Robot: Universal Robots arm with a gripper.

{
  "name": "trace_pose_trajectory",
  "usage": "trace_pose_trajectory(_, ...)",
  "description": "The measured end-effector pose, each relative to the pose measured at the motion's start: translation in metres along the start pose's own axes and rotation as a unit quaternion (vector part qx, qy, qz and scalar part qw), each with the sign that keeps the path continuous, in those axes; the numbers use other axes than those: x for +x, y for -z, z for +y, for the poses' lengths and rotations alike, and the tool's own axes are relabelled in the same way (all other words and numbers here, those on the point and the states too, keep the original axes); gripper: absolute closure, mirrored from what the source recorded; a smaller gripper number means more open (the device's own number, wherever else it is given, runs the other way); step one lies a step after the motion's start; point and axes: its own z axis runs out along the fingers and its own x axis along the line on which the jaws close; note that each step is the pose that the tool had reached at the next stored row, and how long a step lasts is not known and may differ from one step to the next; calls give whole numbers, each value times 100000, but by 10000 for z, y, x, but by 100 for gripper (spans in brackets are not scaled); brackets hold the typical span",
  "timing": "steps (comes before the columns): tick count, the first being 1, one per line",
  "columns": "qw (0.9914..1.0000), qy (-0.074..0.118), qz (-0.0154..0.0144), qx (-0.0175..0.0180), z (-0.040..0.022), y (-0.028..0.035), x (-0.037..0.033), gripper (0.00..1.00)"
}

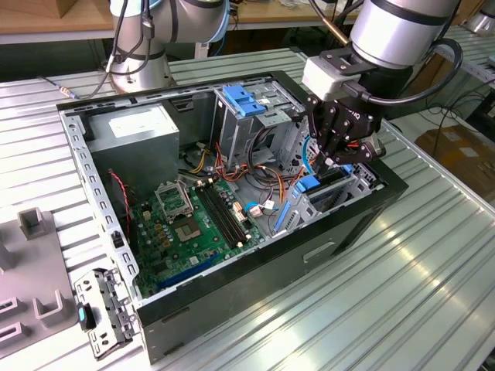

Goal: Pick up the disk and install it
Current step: 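Insert the first disk wire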

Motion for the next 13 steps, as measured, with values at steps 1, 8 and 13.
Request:
trace_pose_trajectory(1, 100000, -2, -2, 3, -12, 0, 0, 88)
trace_pose_trajectory(8, 100000, 1, 18, -9, -162, -3, -3, 88)
trace_pose_trajectory(13, 99976, 2193, -20, -152, -253, 15, -6, 88)
